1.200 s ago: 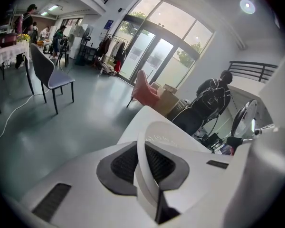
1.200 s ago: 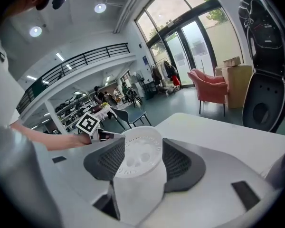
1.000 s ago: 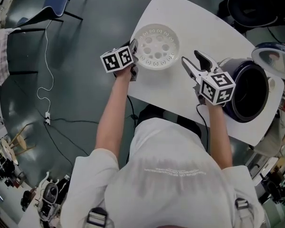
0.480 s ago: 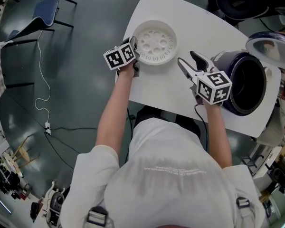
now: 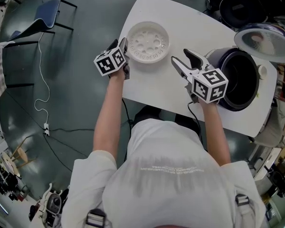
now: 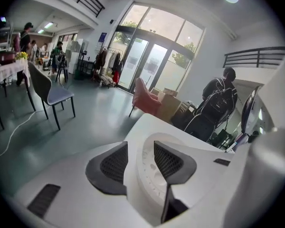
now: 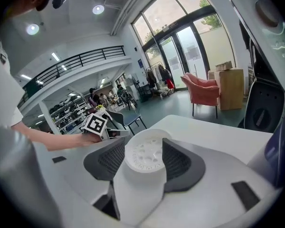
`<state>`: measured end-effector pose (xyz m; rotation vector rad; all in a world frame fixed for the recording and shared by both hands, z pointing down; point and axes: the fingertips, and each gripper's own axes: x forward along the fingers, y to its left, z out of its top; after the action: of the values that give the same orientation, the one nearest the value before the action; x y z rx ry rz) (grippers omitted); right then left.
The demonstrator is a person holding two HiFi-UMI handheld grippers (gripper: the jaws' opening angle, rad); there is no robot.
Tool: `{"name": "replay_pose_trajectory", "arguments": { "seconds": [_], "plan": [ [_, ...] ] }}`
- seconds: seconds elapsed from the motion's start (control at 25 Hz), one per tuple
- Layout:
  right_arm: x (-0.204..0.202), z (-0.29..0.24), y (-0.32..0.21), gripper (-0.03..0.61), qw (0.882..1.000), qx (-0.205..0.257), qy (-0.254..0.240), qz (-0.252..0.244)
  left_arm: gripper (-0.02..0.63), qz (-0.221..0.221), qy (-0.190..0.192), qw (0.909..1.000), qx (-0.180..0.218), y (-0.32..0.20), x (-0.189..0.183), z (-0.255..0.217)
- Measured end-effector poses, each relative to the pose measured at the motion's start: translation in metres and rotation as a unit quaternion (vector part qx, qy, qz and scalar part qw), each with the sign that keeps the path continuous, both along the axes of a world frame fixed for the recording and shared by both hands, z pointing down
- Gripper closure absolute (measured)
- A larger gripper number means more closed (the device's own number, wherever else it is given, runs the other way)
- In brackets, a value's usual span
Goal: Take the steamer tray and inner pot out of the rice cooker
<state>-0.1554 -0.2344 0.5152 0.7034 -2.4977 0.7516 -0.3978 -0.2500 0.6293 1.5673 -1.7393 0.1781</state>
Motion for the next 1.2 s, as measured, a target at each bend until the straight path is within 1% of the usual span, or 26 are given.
{"name": "replay_pose_trajectory", "arguments": {
  "seconds": [0.16, 0.24, 0.4, 0.56, 0.64, 0.76, 0.88, 0.96, 1.04, 1.2],
  "plan": [
    [-0.007, -0.019, 0.002, 0.331, 0.999, 0.015, -0.016, -0.023, 0.428, -0.002, -0.047, 0.9984, 0.03, 0.006, -0.007, -0.042],
    [-0.002, -0.036, 0.003, 0.331, 0.999, 0.027, -0.028, -0.032, 0.428, 0.003, -0.063, 0.9968, 0.051, 0.007, 0.001, -0.07],
    [0.032, -0.074, 0.003, 0.331, 0.996, 0.058, -0.044, -0.042, 0.431, 0.035, -0.08, 0.9912, 0.1, 0.007, 0.049, -0.131],
    [0.065, -0.114, 0.003, 0.331, 0.993, 0.099, -0.056, -0.037, 0.446, 0.087, -0.103, 0.9806, 0.143, 0.002, 0.102, -0.185],
    [0.087, -0.129, 0.002, 0.331, 0.991, 0.115, -0.061, -0.025, 0.446, 0.117, -0.116, 0.9741, 0.155, -0.002, 0.131, -0.202],
    [0.127, -0.141, -0.002, 0.331, 0.989, 0.131, -0.064, 0.005, 0.446, 0.169, -0.125, 0.9625, 0.171, -0.008, 0.18, -0.221],
    [0.184, -0.15, 0.0, 0.337, 0.987, 0.14, -0.061, 0.045, 0.446, 0.217, -0.13, 0.95, 0.183, -0.008, 0.237, -0.238],
    [0.221, -0.155, 0.0, 0.344, 0.985, 0.144, -0.057, 0.073, 0.446, 0.24, -0.132, 0.9439, 0.185, -0.007, 0.27, -0.247],
    [0.25, -0.157, -0.002, 0.345, 0.983, 0.149, -0.052, 0.098, 0.446, 0.257, -0.131, 0.9393, 0.186, -0.009, 0.295, -0.252],
    [0.292, -0.157, -0.002, 0.347, 0.977, 0.156, -0.043, 0.142, 0.446, 0.3, -0.126, 0.9274, 0.184, -0.009, 0.338, -0.254]
  ]
}}
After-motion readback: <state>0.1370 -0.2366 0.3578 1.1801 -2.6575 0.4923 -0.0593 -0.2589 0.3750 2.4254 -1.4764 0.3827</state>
